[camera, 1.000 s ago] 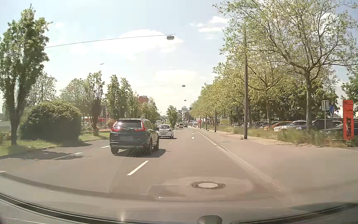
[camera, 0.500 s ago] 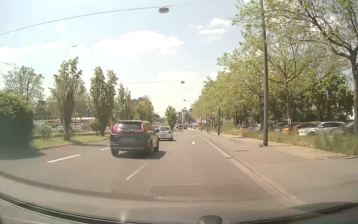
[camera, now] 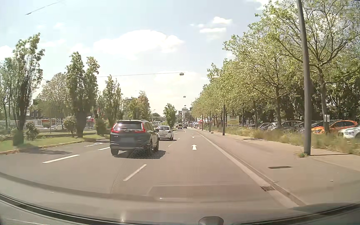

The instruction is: Follow the waypoints while adhering to traffic rules and regulations

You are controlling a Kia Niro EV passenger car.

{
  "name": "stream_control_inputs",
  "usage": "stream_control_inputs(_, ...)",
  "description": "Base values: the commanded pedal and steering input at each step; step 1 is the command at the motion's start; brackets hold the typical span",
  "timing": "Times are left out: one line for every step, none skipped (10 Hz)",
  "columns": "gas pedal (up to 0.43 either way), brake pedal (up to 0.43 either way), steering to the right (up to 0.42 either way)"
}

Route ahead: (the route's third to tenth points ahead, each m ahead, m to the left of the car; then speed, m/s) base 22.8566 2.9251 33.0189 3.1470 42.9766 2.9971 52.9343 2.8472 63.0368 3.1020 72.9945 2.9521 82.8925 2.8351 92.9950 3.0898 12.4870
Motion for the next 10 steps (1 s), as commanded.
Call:
stream_control_inputs(0.039,0.030,0.003)
stream_control_inputs(0.039,0.030,0.003)
stream_control_inputs(0.039,0.030,0.003)
stream_control_inputs(0.039,0.030,0.003)
stream_control_inputs(0.039,0.030,0.003)
stream_control_inputs(0.039,0.030,0.002)
stream_control_inputs(0.039,0.030,0.002)
stream_control_inputs(0.039,0.030,0.002)
stream_control_inputs(0.039,0.030,0.002)
stream_control_inputs(0.039,0.030,0.000)
